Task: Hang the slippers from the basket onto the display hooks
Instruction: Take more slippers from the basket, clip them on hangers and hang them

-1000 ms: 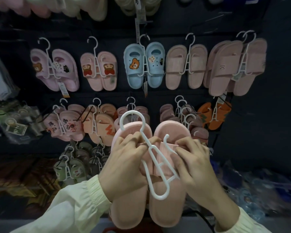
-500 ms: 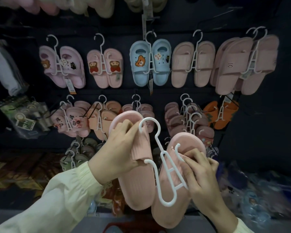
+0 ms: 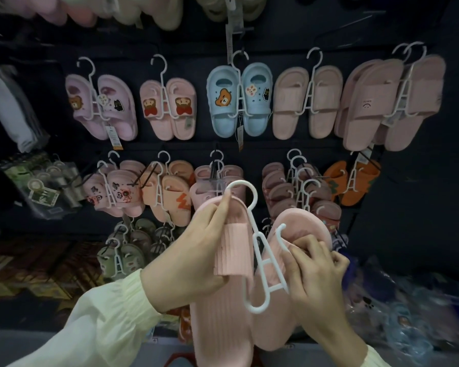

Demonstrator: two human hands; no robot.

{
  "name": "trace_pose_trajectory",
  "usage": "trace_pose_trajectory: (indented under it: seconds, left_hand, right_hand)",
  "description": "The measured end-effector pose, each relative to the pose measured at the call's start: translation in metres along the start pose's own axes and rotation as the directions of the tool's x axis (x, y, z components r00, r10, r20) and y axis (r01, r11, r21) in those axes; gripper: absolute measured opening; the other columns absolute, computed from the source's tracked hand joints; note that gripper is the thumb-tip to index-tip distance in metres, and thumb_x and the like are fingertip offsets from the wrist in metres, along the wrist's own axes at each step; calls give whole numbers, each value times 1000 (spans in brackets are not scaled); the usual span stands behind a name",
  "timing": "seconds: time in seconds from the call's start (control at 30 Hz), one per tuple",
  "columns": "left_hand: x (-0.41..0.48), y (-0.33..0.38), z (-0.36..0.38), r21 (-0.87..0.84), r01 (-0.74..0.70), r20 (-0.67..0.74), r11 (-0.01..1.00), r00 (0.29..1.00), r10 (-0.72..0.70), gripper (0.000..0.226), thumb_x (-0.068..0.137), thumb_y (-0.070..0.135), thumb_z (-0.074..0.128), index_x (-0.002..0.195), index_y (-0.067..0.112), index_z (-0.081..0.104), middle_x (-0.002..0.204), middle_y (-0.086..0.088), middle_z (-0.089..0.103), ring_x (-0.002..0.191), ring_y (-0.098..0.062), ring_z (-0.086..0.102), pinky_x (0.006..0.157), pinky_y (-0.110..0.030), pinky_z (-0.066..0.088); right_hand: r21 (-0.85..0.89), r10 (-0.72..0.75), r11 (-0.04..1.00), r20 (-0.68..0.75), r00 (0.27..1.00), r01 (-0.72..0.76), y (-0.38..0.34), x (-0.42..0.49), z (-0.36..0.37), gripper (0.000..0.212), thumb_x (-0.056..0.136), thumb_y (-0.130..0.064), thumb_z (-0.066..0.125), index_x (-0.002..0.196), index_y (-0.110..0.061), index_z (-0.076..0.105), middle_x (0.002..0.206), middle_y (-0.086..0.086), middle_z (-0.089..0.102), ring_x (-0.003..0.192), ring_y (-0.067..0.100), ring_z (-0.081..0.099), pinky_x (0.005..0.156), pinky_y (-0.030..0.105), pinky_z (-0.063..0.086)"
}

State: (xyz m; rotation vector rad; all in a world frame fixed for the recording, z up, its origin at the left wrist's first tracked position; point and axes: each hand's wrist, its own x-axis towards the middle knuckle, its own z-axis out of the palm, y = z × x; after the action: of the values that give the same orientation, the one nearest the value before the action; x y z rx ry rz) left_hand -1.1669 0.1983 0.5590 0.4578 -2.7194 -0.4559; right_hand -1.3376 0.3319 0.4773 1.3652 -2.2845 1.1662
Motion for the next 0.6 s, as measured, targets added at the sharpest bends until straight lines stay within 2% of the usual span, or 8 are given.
trace_pose_trajectory:
  seconds: [0.1, 0.2, 0.3, 0.33, 0.4, 0.47, 0.6]
  left_hand:
    - [-4, 4, 8, 36, -24, 16, 999, 1000, 24, 124, 78, 28, 78, 155, 16, -18, 148, 11, 15, 144, -3, 10, 113, -5, 6]
    - [-6, 5, 10, 115, -33, -10, 993, 999, 34, 122, 76, 47, 79, 158, 18, -7, 146, 9, 14, 138, -5, 17, 114, -10, 14]
    - [-7, 4, 14, 138, -16, 8, 990, 1000, 15, 125, 71, 56, 80, 159, 19, 0, 142, 9, 16, 131, -3, 20, 106, -3, 8]
    - [-8, 4, 16, 157, -17, 13, 988, 1000, 15, 124, 70, 58, 80, 159, 19, 3, 141, 7, 20, 130, -5, 22, 107, -5, 10]
    - [-10, 3, 21, 196, -6, -1, 981, 1000, 6, 122, 67, 65, 76, 159, 18, 10, 137, 3, 27, 126, -11, 29, 108, -18, 23]
    - [-11, 4, 24, 239, 16, -46, 971, 999, -5, 120, 65, 76, 63, 158, 16, 16, 132, 2, 34, 118, -13, 32, 100, -26, 32]
    - [-13, 9, 28, 285, 71, -101, 956, 994, -44, 123, 60, 86, 54, 157, 20, 16, 130, 3, 35, 123, -16, 34, 106, -31, 28]
  right_hand:
    - [29, 13, 1000, -44, 999, -12, -3, 9, -2, 31, 97, -32, 34, 91, -32, 64, 93, -16, 50, 88, 7, 46, 81, 31, 18]
    - [46, 20, 999, -74, 997, -16, -6, 14, -4, 32, 97, -32, 36, 91, -28, 66, 93, -15, 51, 88, 9, 47, 83, 32, 18]
    - [83, 41, 996, -99, 994, -33, -8, 15, -5, 33, 98, -33, 36, 89, -27, 67, 91, -15, 52, 88, 9, 48, 84, 32, 19]
    - [88, 44, 996, -107, 993, -35, -8, 14, -5, 33, 98, -33, 36, 88, -27, 67, 91, -15, 52, 88, 9, 49, 84, 32, 19]
    - [92, 53, 995, -122, 991, -42, -8, 13, -5, 34, 98, -33, 37, 88, -25, 68, 91, -14, 53, 88, 9, 50, 85, 32, 18]
    - [103, 64, 993, -130, 990, -50, -10, 13, -4, 34, 98, -33, 38, 87, -25, 69, 91, -14, 53, 87, 9, 50, 85, 32, 18]
    - [134, 77, 989, -127, 989, -60, -17, 10, -3, 30, 98, -31, 40, 85, -27, 67, 89, -14, 51, 87, 9, 49, 84, 33, 20]
